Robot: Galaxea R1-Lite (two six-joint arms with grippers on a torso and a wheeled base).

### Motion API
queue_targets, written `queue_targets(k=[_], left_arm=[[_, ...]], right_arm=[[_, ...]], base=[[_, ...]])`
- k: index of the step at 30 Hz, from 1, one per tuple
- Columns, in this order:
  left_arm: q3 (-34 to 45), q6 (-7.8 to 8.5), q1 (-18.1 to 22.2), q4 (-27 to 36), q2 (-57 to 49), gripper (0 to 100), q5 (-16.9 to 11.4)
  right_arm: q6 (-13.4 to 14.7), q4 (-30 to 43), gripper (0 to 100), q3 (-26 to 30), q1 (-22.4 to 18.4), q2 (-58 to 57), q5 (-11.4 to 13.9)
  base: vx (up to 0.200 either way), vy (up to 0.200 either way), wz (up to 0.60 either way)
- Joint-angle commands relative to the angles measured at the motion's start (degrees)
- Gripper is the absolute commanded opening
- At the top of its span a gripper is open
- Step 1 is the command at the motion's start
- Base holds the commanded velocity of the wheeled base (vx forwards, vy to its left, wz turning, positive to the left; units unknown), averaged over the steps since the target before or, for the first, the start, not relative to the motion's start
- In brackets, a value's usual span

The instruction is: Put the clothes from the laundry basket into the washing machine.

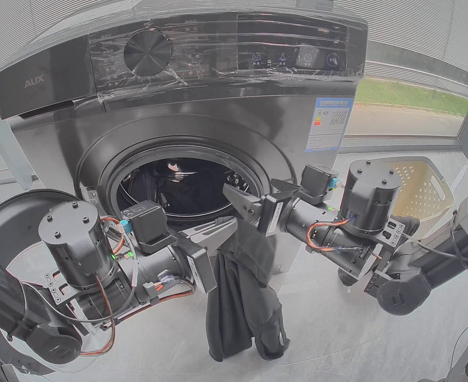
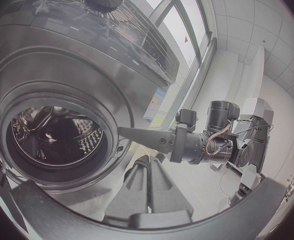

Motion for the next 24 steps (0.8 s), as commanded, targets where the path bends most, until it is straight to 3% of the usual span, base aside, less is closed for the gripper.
queue_targets(k=[1, 6, 12, 15, 16, 18, 24], left_arm=[[0.49, 0.09, 1.10, -0.17, -0.85, 0, 0.30], [1.64, 0.27, 1.28, -0.17, -3.84, 0, 3.55], [2.60, 0.53, 1.81, 0.45, -8.50, 0, 4.34], [3.13, 0.53, 1.81, 0.45, -9.81, 0, 4.25], [3.31, 0.44, 1.81, 0.45, -10.78, 0, 4.25], [3.48, 0.44, 1.81, 0.45, -11.22, 0, 4.25], [2.87, 0.44, 1.89, 0.36, -12.80, 0, 4.16]], right_arm=[[-2.16, 0.39, 100, 2.05, -3.97, -1.92, 0.05], [-3.39, 0.57, 100, 5.56, -6.70, -1.92, -0.04], [-4.18, 1.18, 100, 10.40, -8.28, -1.92, 0.84], [-4.71, 1.10, 100, 12.95, -8.28, -1.92, 2.16], [-5.85, 0.39, 100, 15.85, -8.19, -1.83, 4.18], [-6.29, 0.22, 100, 17.52, -7.84, -1.74, 5.50], [-6.29, 0.13, 100, 20.59, -6.26, -1.31, 9.28]], base=[[0.000, 0.000, 0.00], [0.000, 0.000, 0.00], [0.000, 0.000, 0.00], [0.000, 0.000, 0.00], [0.000, 0.000, 0.00], [0.000, 0.000, 0.00], [0.000, 0.000, 0.00]])
